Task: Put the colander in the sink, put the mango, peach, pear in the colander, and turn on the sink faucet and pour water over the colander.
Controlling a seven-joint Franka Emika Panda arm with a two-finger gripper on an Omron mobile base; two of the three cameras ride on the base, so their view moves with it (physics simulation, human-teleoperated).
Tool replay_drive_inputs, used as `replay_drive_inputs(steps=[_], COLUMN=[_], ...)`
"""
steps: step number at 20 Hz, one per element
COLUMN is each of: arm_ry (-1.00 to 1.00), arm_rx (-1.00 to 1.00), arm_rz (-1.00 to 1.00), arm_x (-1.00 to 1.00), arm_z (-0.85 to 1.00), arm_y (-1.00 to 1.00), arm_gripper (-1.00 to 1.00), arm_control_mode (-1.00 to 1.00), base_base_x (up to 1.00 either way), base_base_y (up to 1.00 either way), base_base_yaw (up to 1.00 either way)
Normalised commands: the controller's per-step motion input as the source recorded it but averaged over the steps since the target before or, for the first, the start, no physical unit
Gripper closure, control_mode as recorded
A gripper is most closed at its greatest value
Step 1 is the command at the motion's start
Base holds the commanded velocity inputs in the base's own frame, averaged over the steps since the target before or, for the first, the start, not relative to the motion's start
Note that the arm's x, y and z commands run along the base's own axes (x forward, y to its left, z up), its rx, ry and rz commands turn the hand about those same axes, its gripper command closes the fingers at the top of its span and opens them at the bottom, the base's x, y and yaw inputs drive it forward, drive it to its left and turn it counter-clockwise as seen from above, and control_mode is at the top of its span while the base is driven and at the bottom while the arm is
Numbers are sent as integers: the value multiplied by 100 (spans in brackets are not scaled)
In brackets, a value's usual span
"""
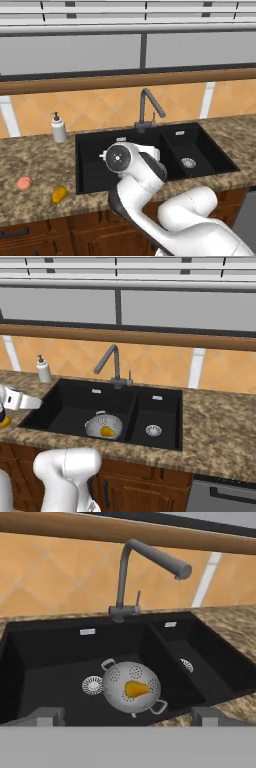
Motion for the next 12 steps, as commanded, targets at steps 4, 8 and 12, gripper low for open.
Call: replay_drive_inputs(steps=[4, 8, 12], arm_ry=[18, 24, 29], arm_rx=[10, 1, 2], arm_rz=[26, 40, 43], arm_x=[-83, -68, -40], arm_z=[81, 61, 22], arm_y=[34, 53, 65], arm_gripper=[-100, -100, -100], arm_control_mode=[-100, -100, -100], base_base_x=[0, 0, 0], base_base_y=[0, 0, 0], base_base_yaw=[0, 0, 0])
